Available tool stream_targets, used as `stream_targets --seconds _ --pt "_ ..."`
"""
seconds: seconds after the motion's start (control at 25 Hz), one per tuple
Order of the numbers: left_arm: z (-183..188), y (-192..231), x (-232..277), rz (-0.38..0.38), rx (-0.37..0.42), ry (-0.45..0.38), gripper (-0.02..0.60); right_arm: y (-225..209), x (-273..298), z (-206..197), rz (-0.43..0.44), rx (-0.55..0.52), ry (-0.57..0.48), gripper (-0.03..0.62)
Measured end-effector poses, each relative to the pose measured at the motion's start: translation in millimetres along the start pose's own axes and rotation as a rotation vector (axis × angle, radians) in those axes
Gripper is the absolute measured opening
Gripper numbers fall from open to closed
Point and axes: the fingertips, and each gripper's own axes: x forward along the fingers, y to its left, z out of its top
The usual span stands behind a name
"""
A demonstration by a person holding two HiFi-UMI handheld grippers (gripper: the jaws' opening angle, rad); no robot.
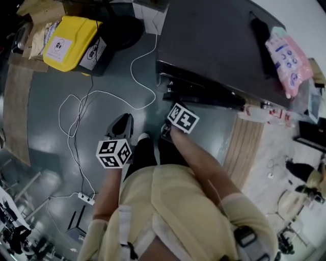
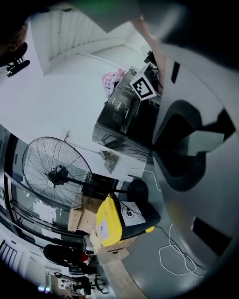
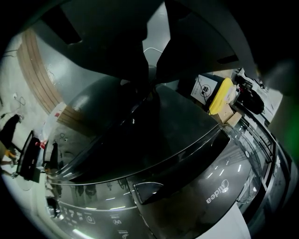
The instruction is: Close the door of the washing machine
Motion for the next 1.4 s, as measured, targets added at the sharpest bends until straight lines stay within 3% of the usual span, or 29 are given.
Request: stream_targets --seconds 0.8,1.16,1.4 --pt "5 22 -26 0.071 -0.046 -0.043 0.043 6 12 15 0.002 -0.037 -0.055 0.055" --pt "22 15 -29 -0.002 -0.051 -0.078 0.043 25 -11 22 0.069 -0.109 -0.152 0.055" --pt "30 5 -25 -0.064 -0.055 -0.085 0.043 31 -37 27 0.106 -0.071 -0.202 0.055"
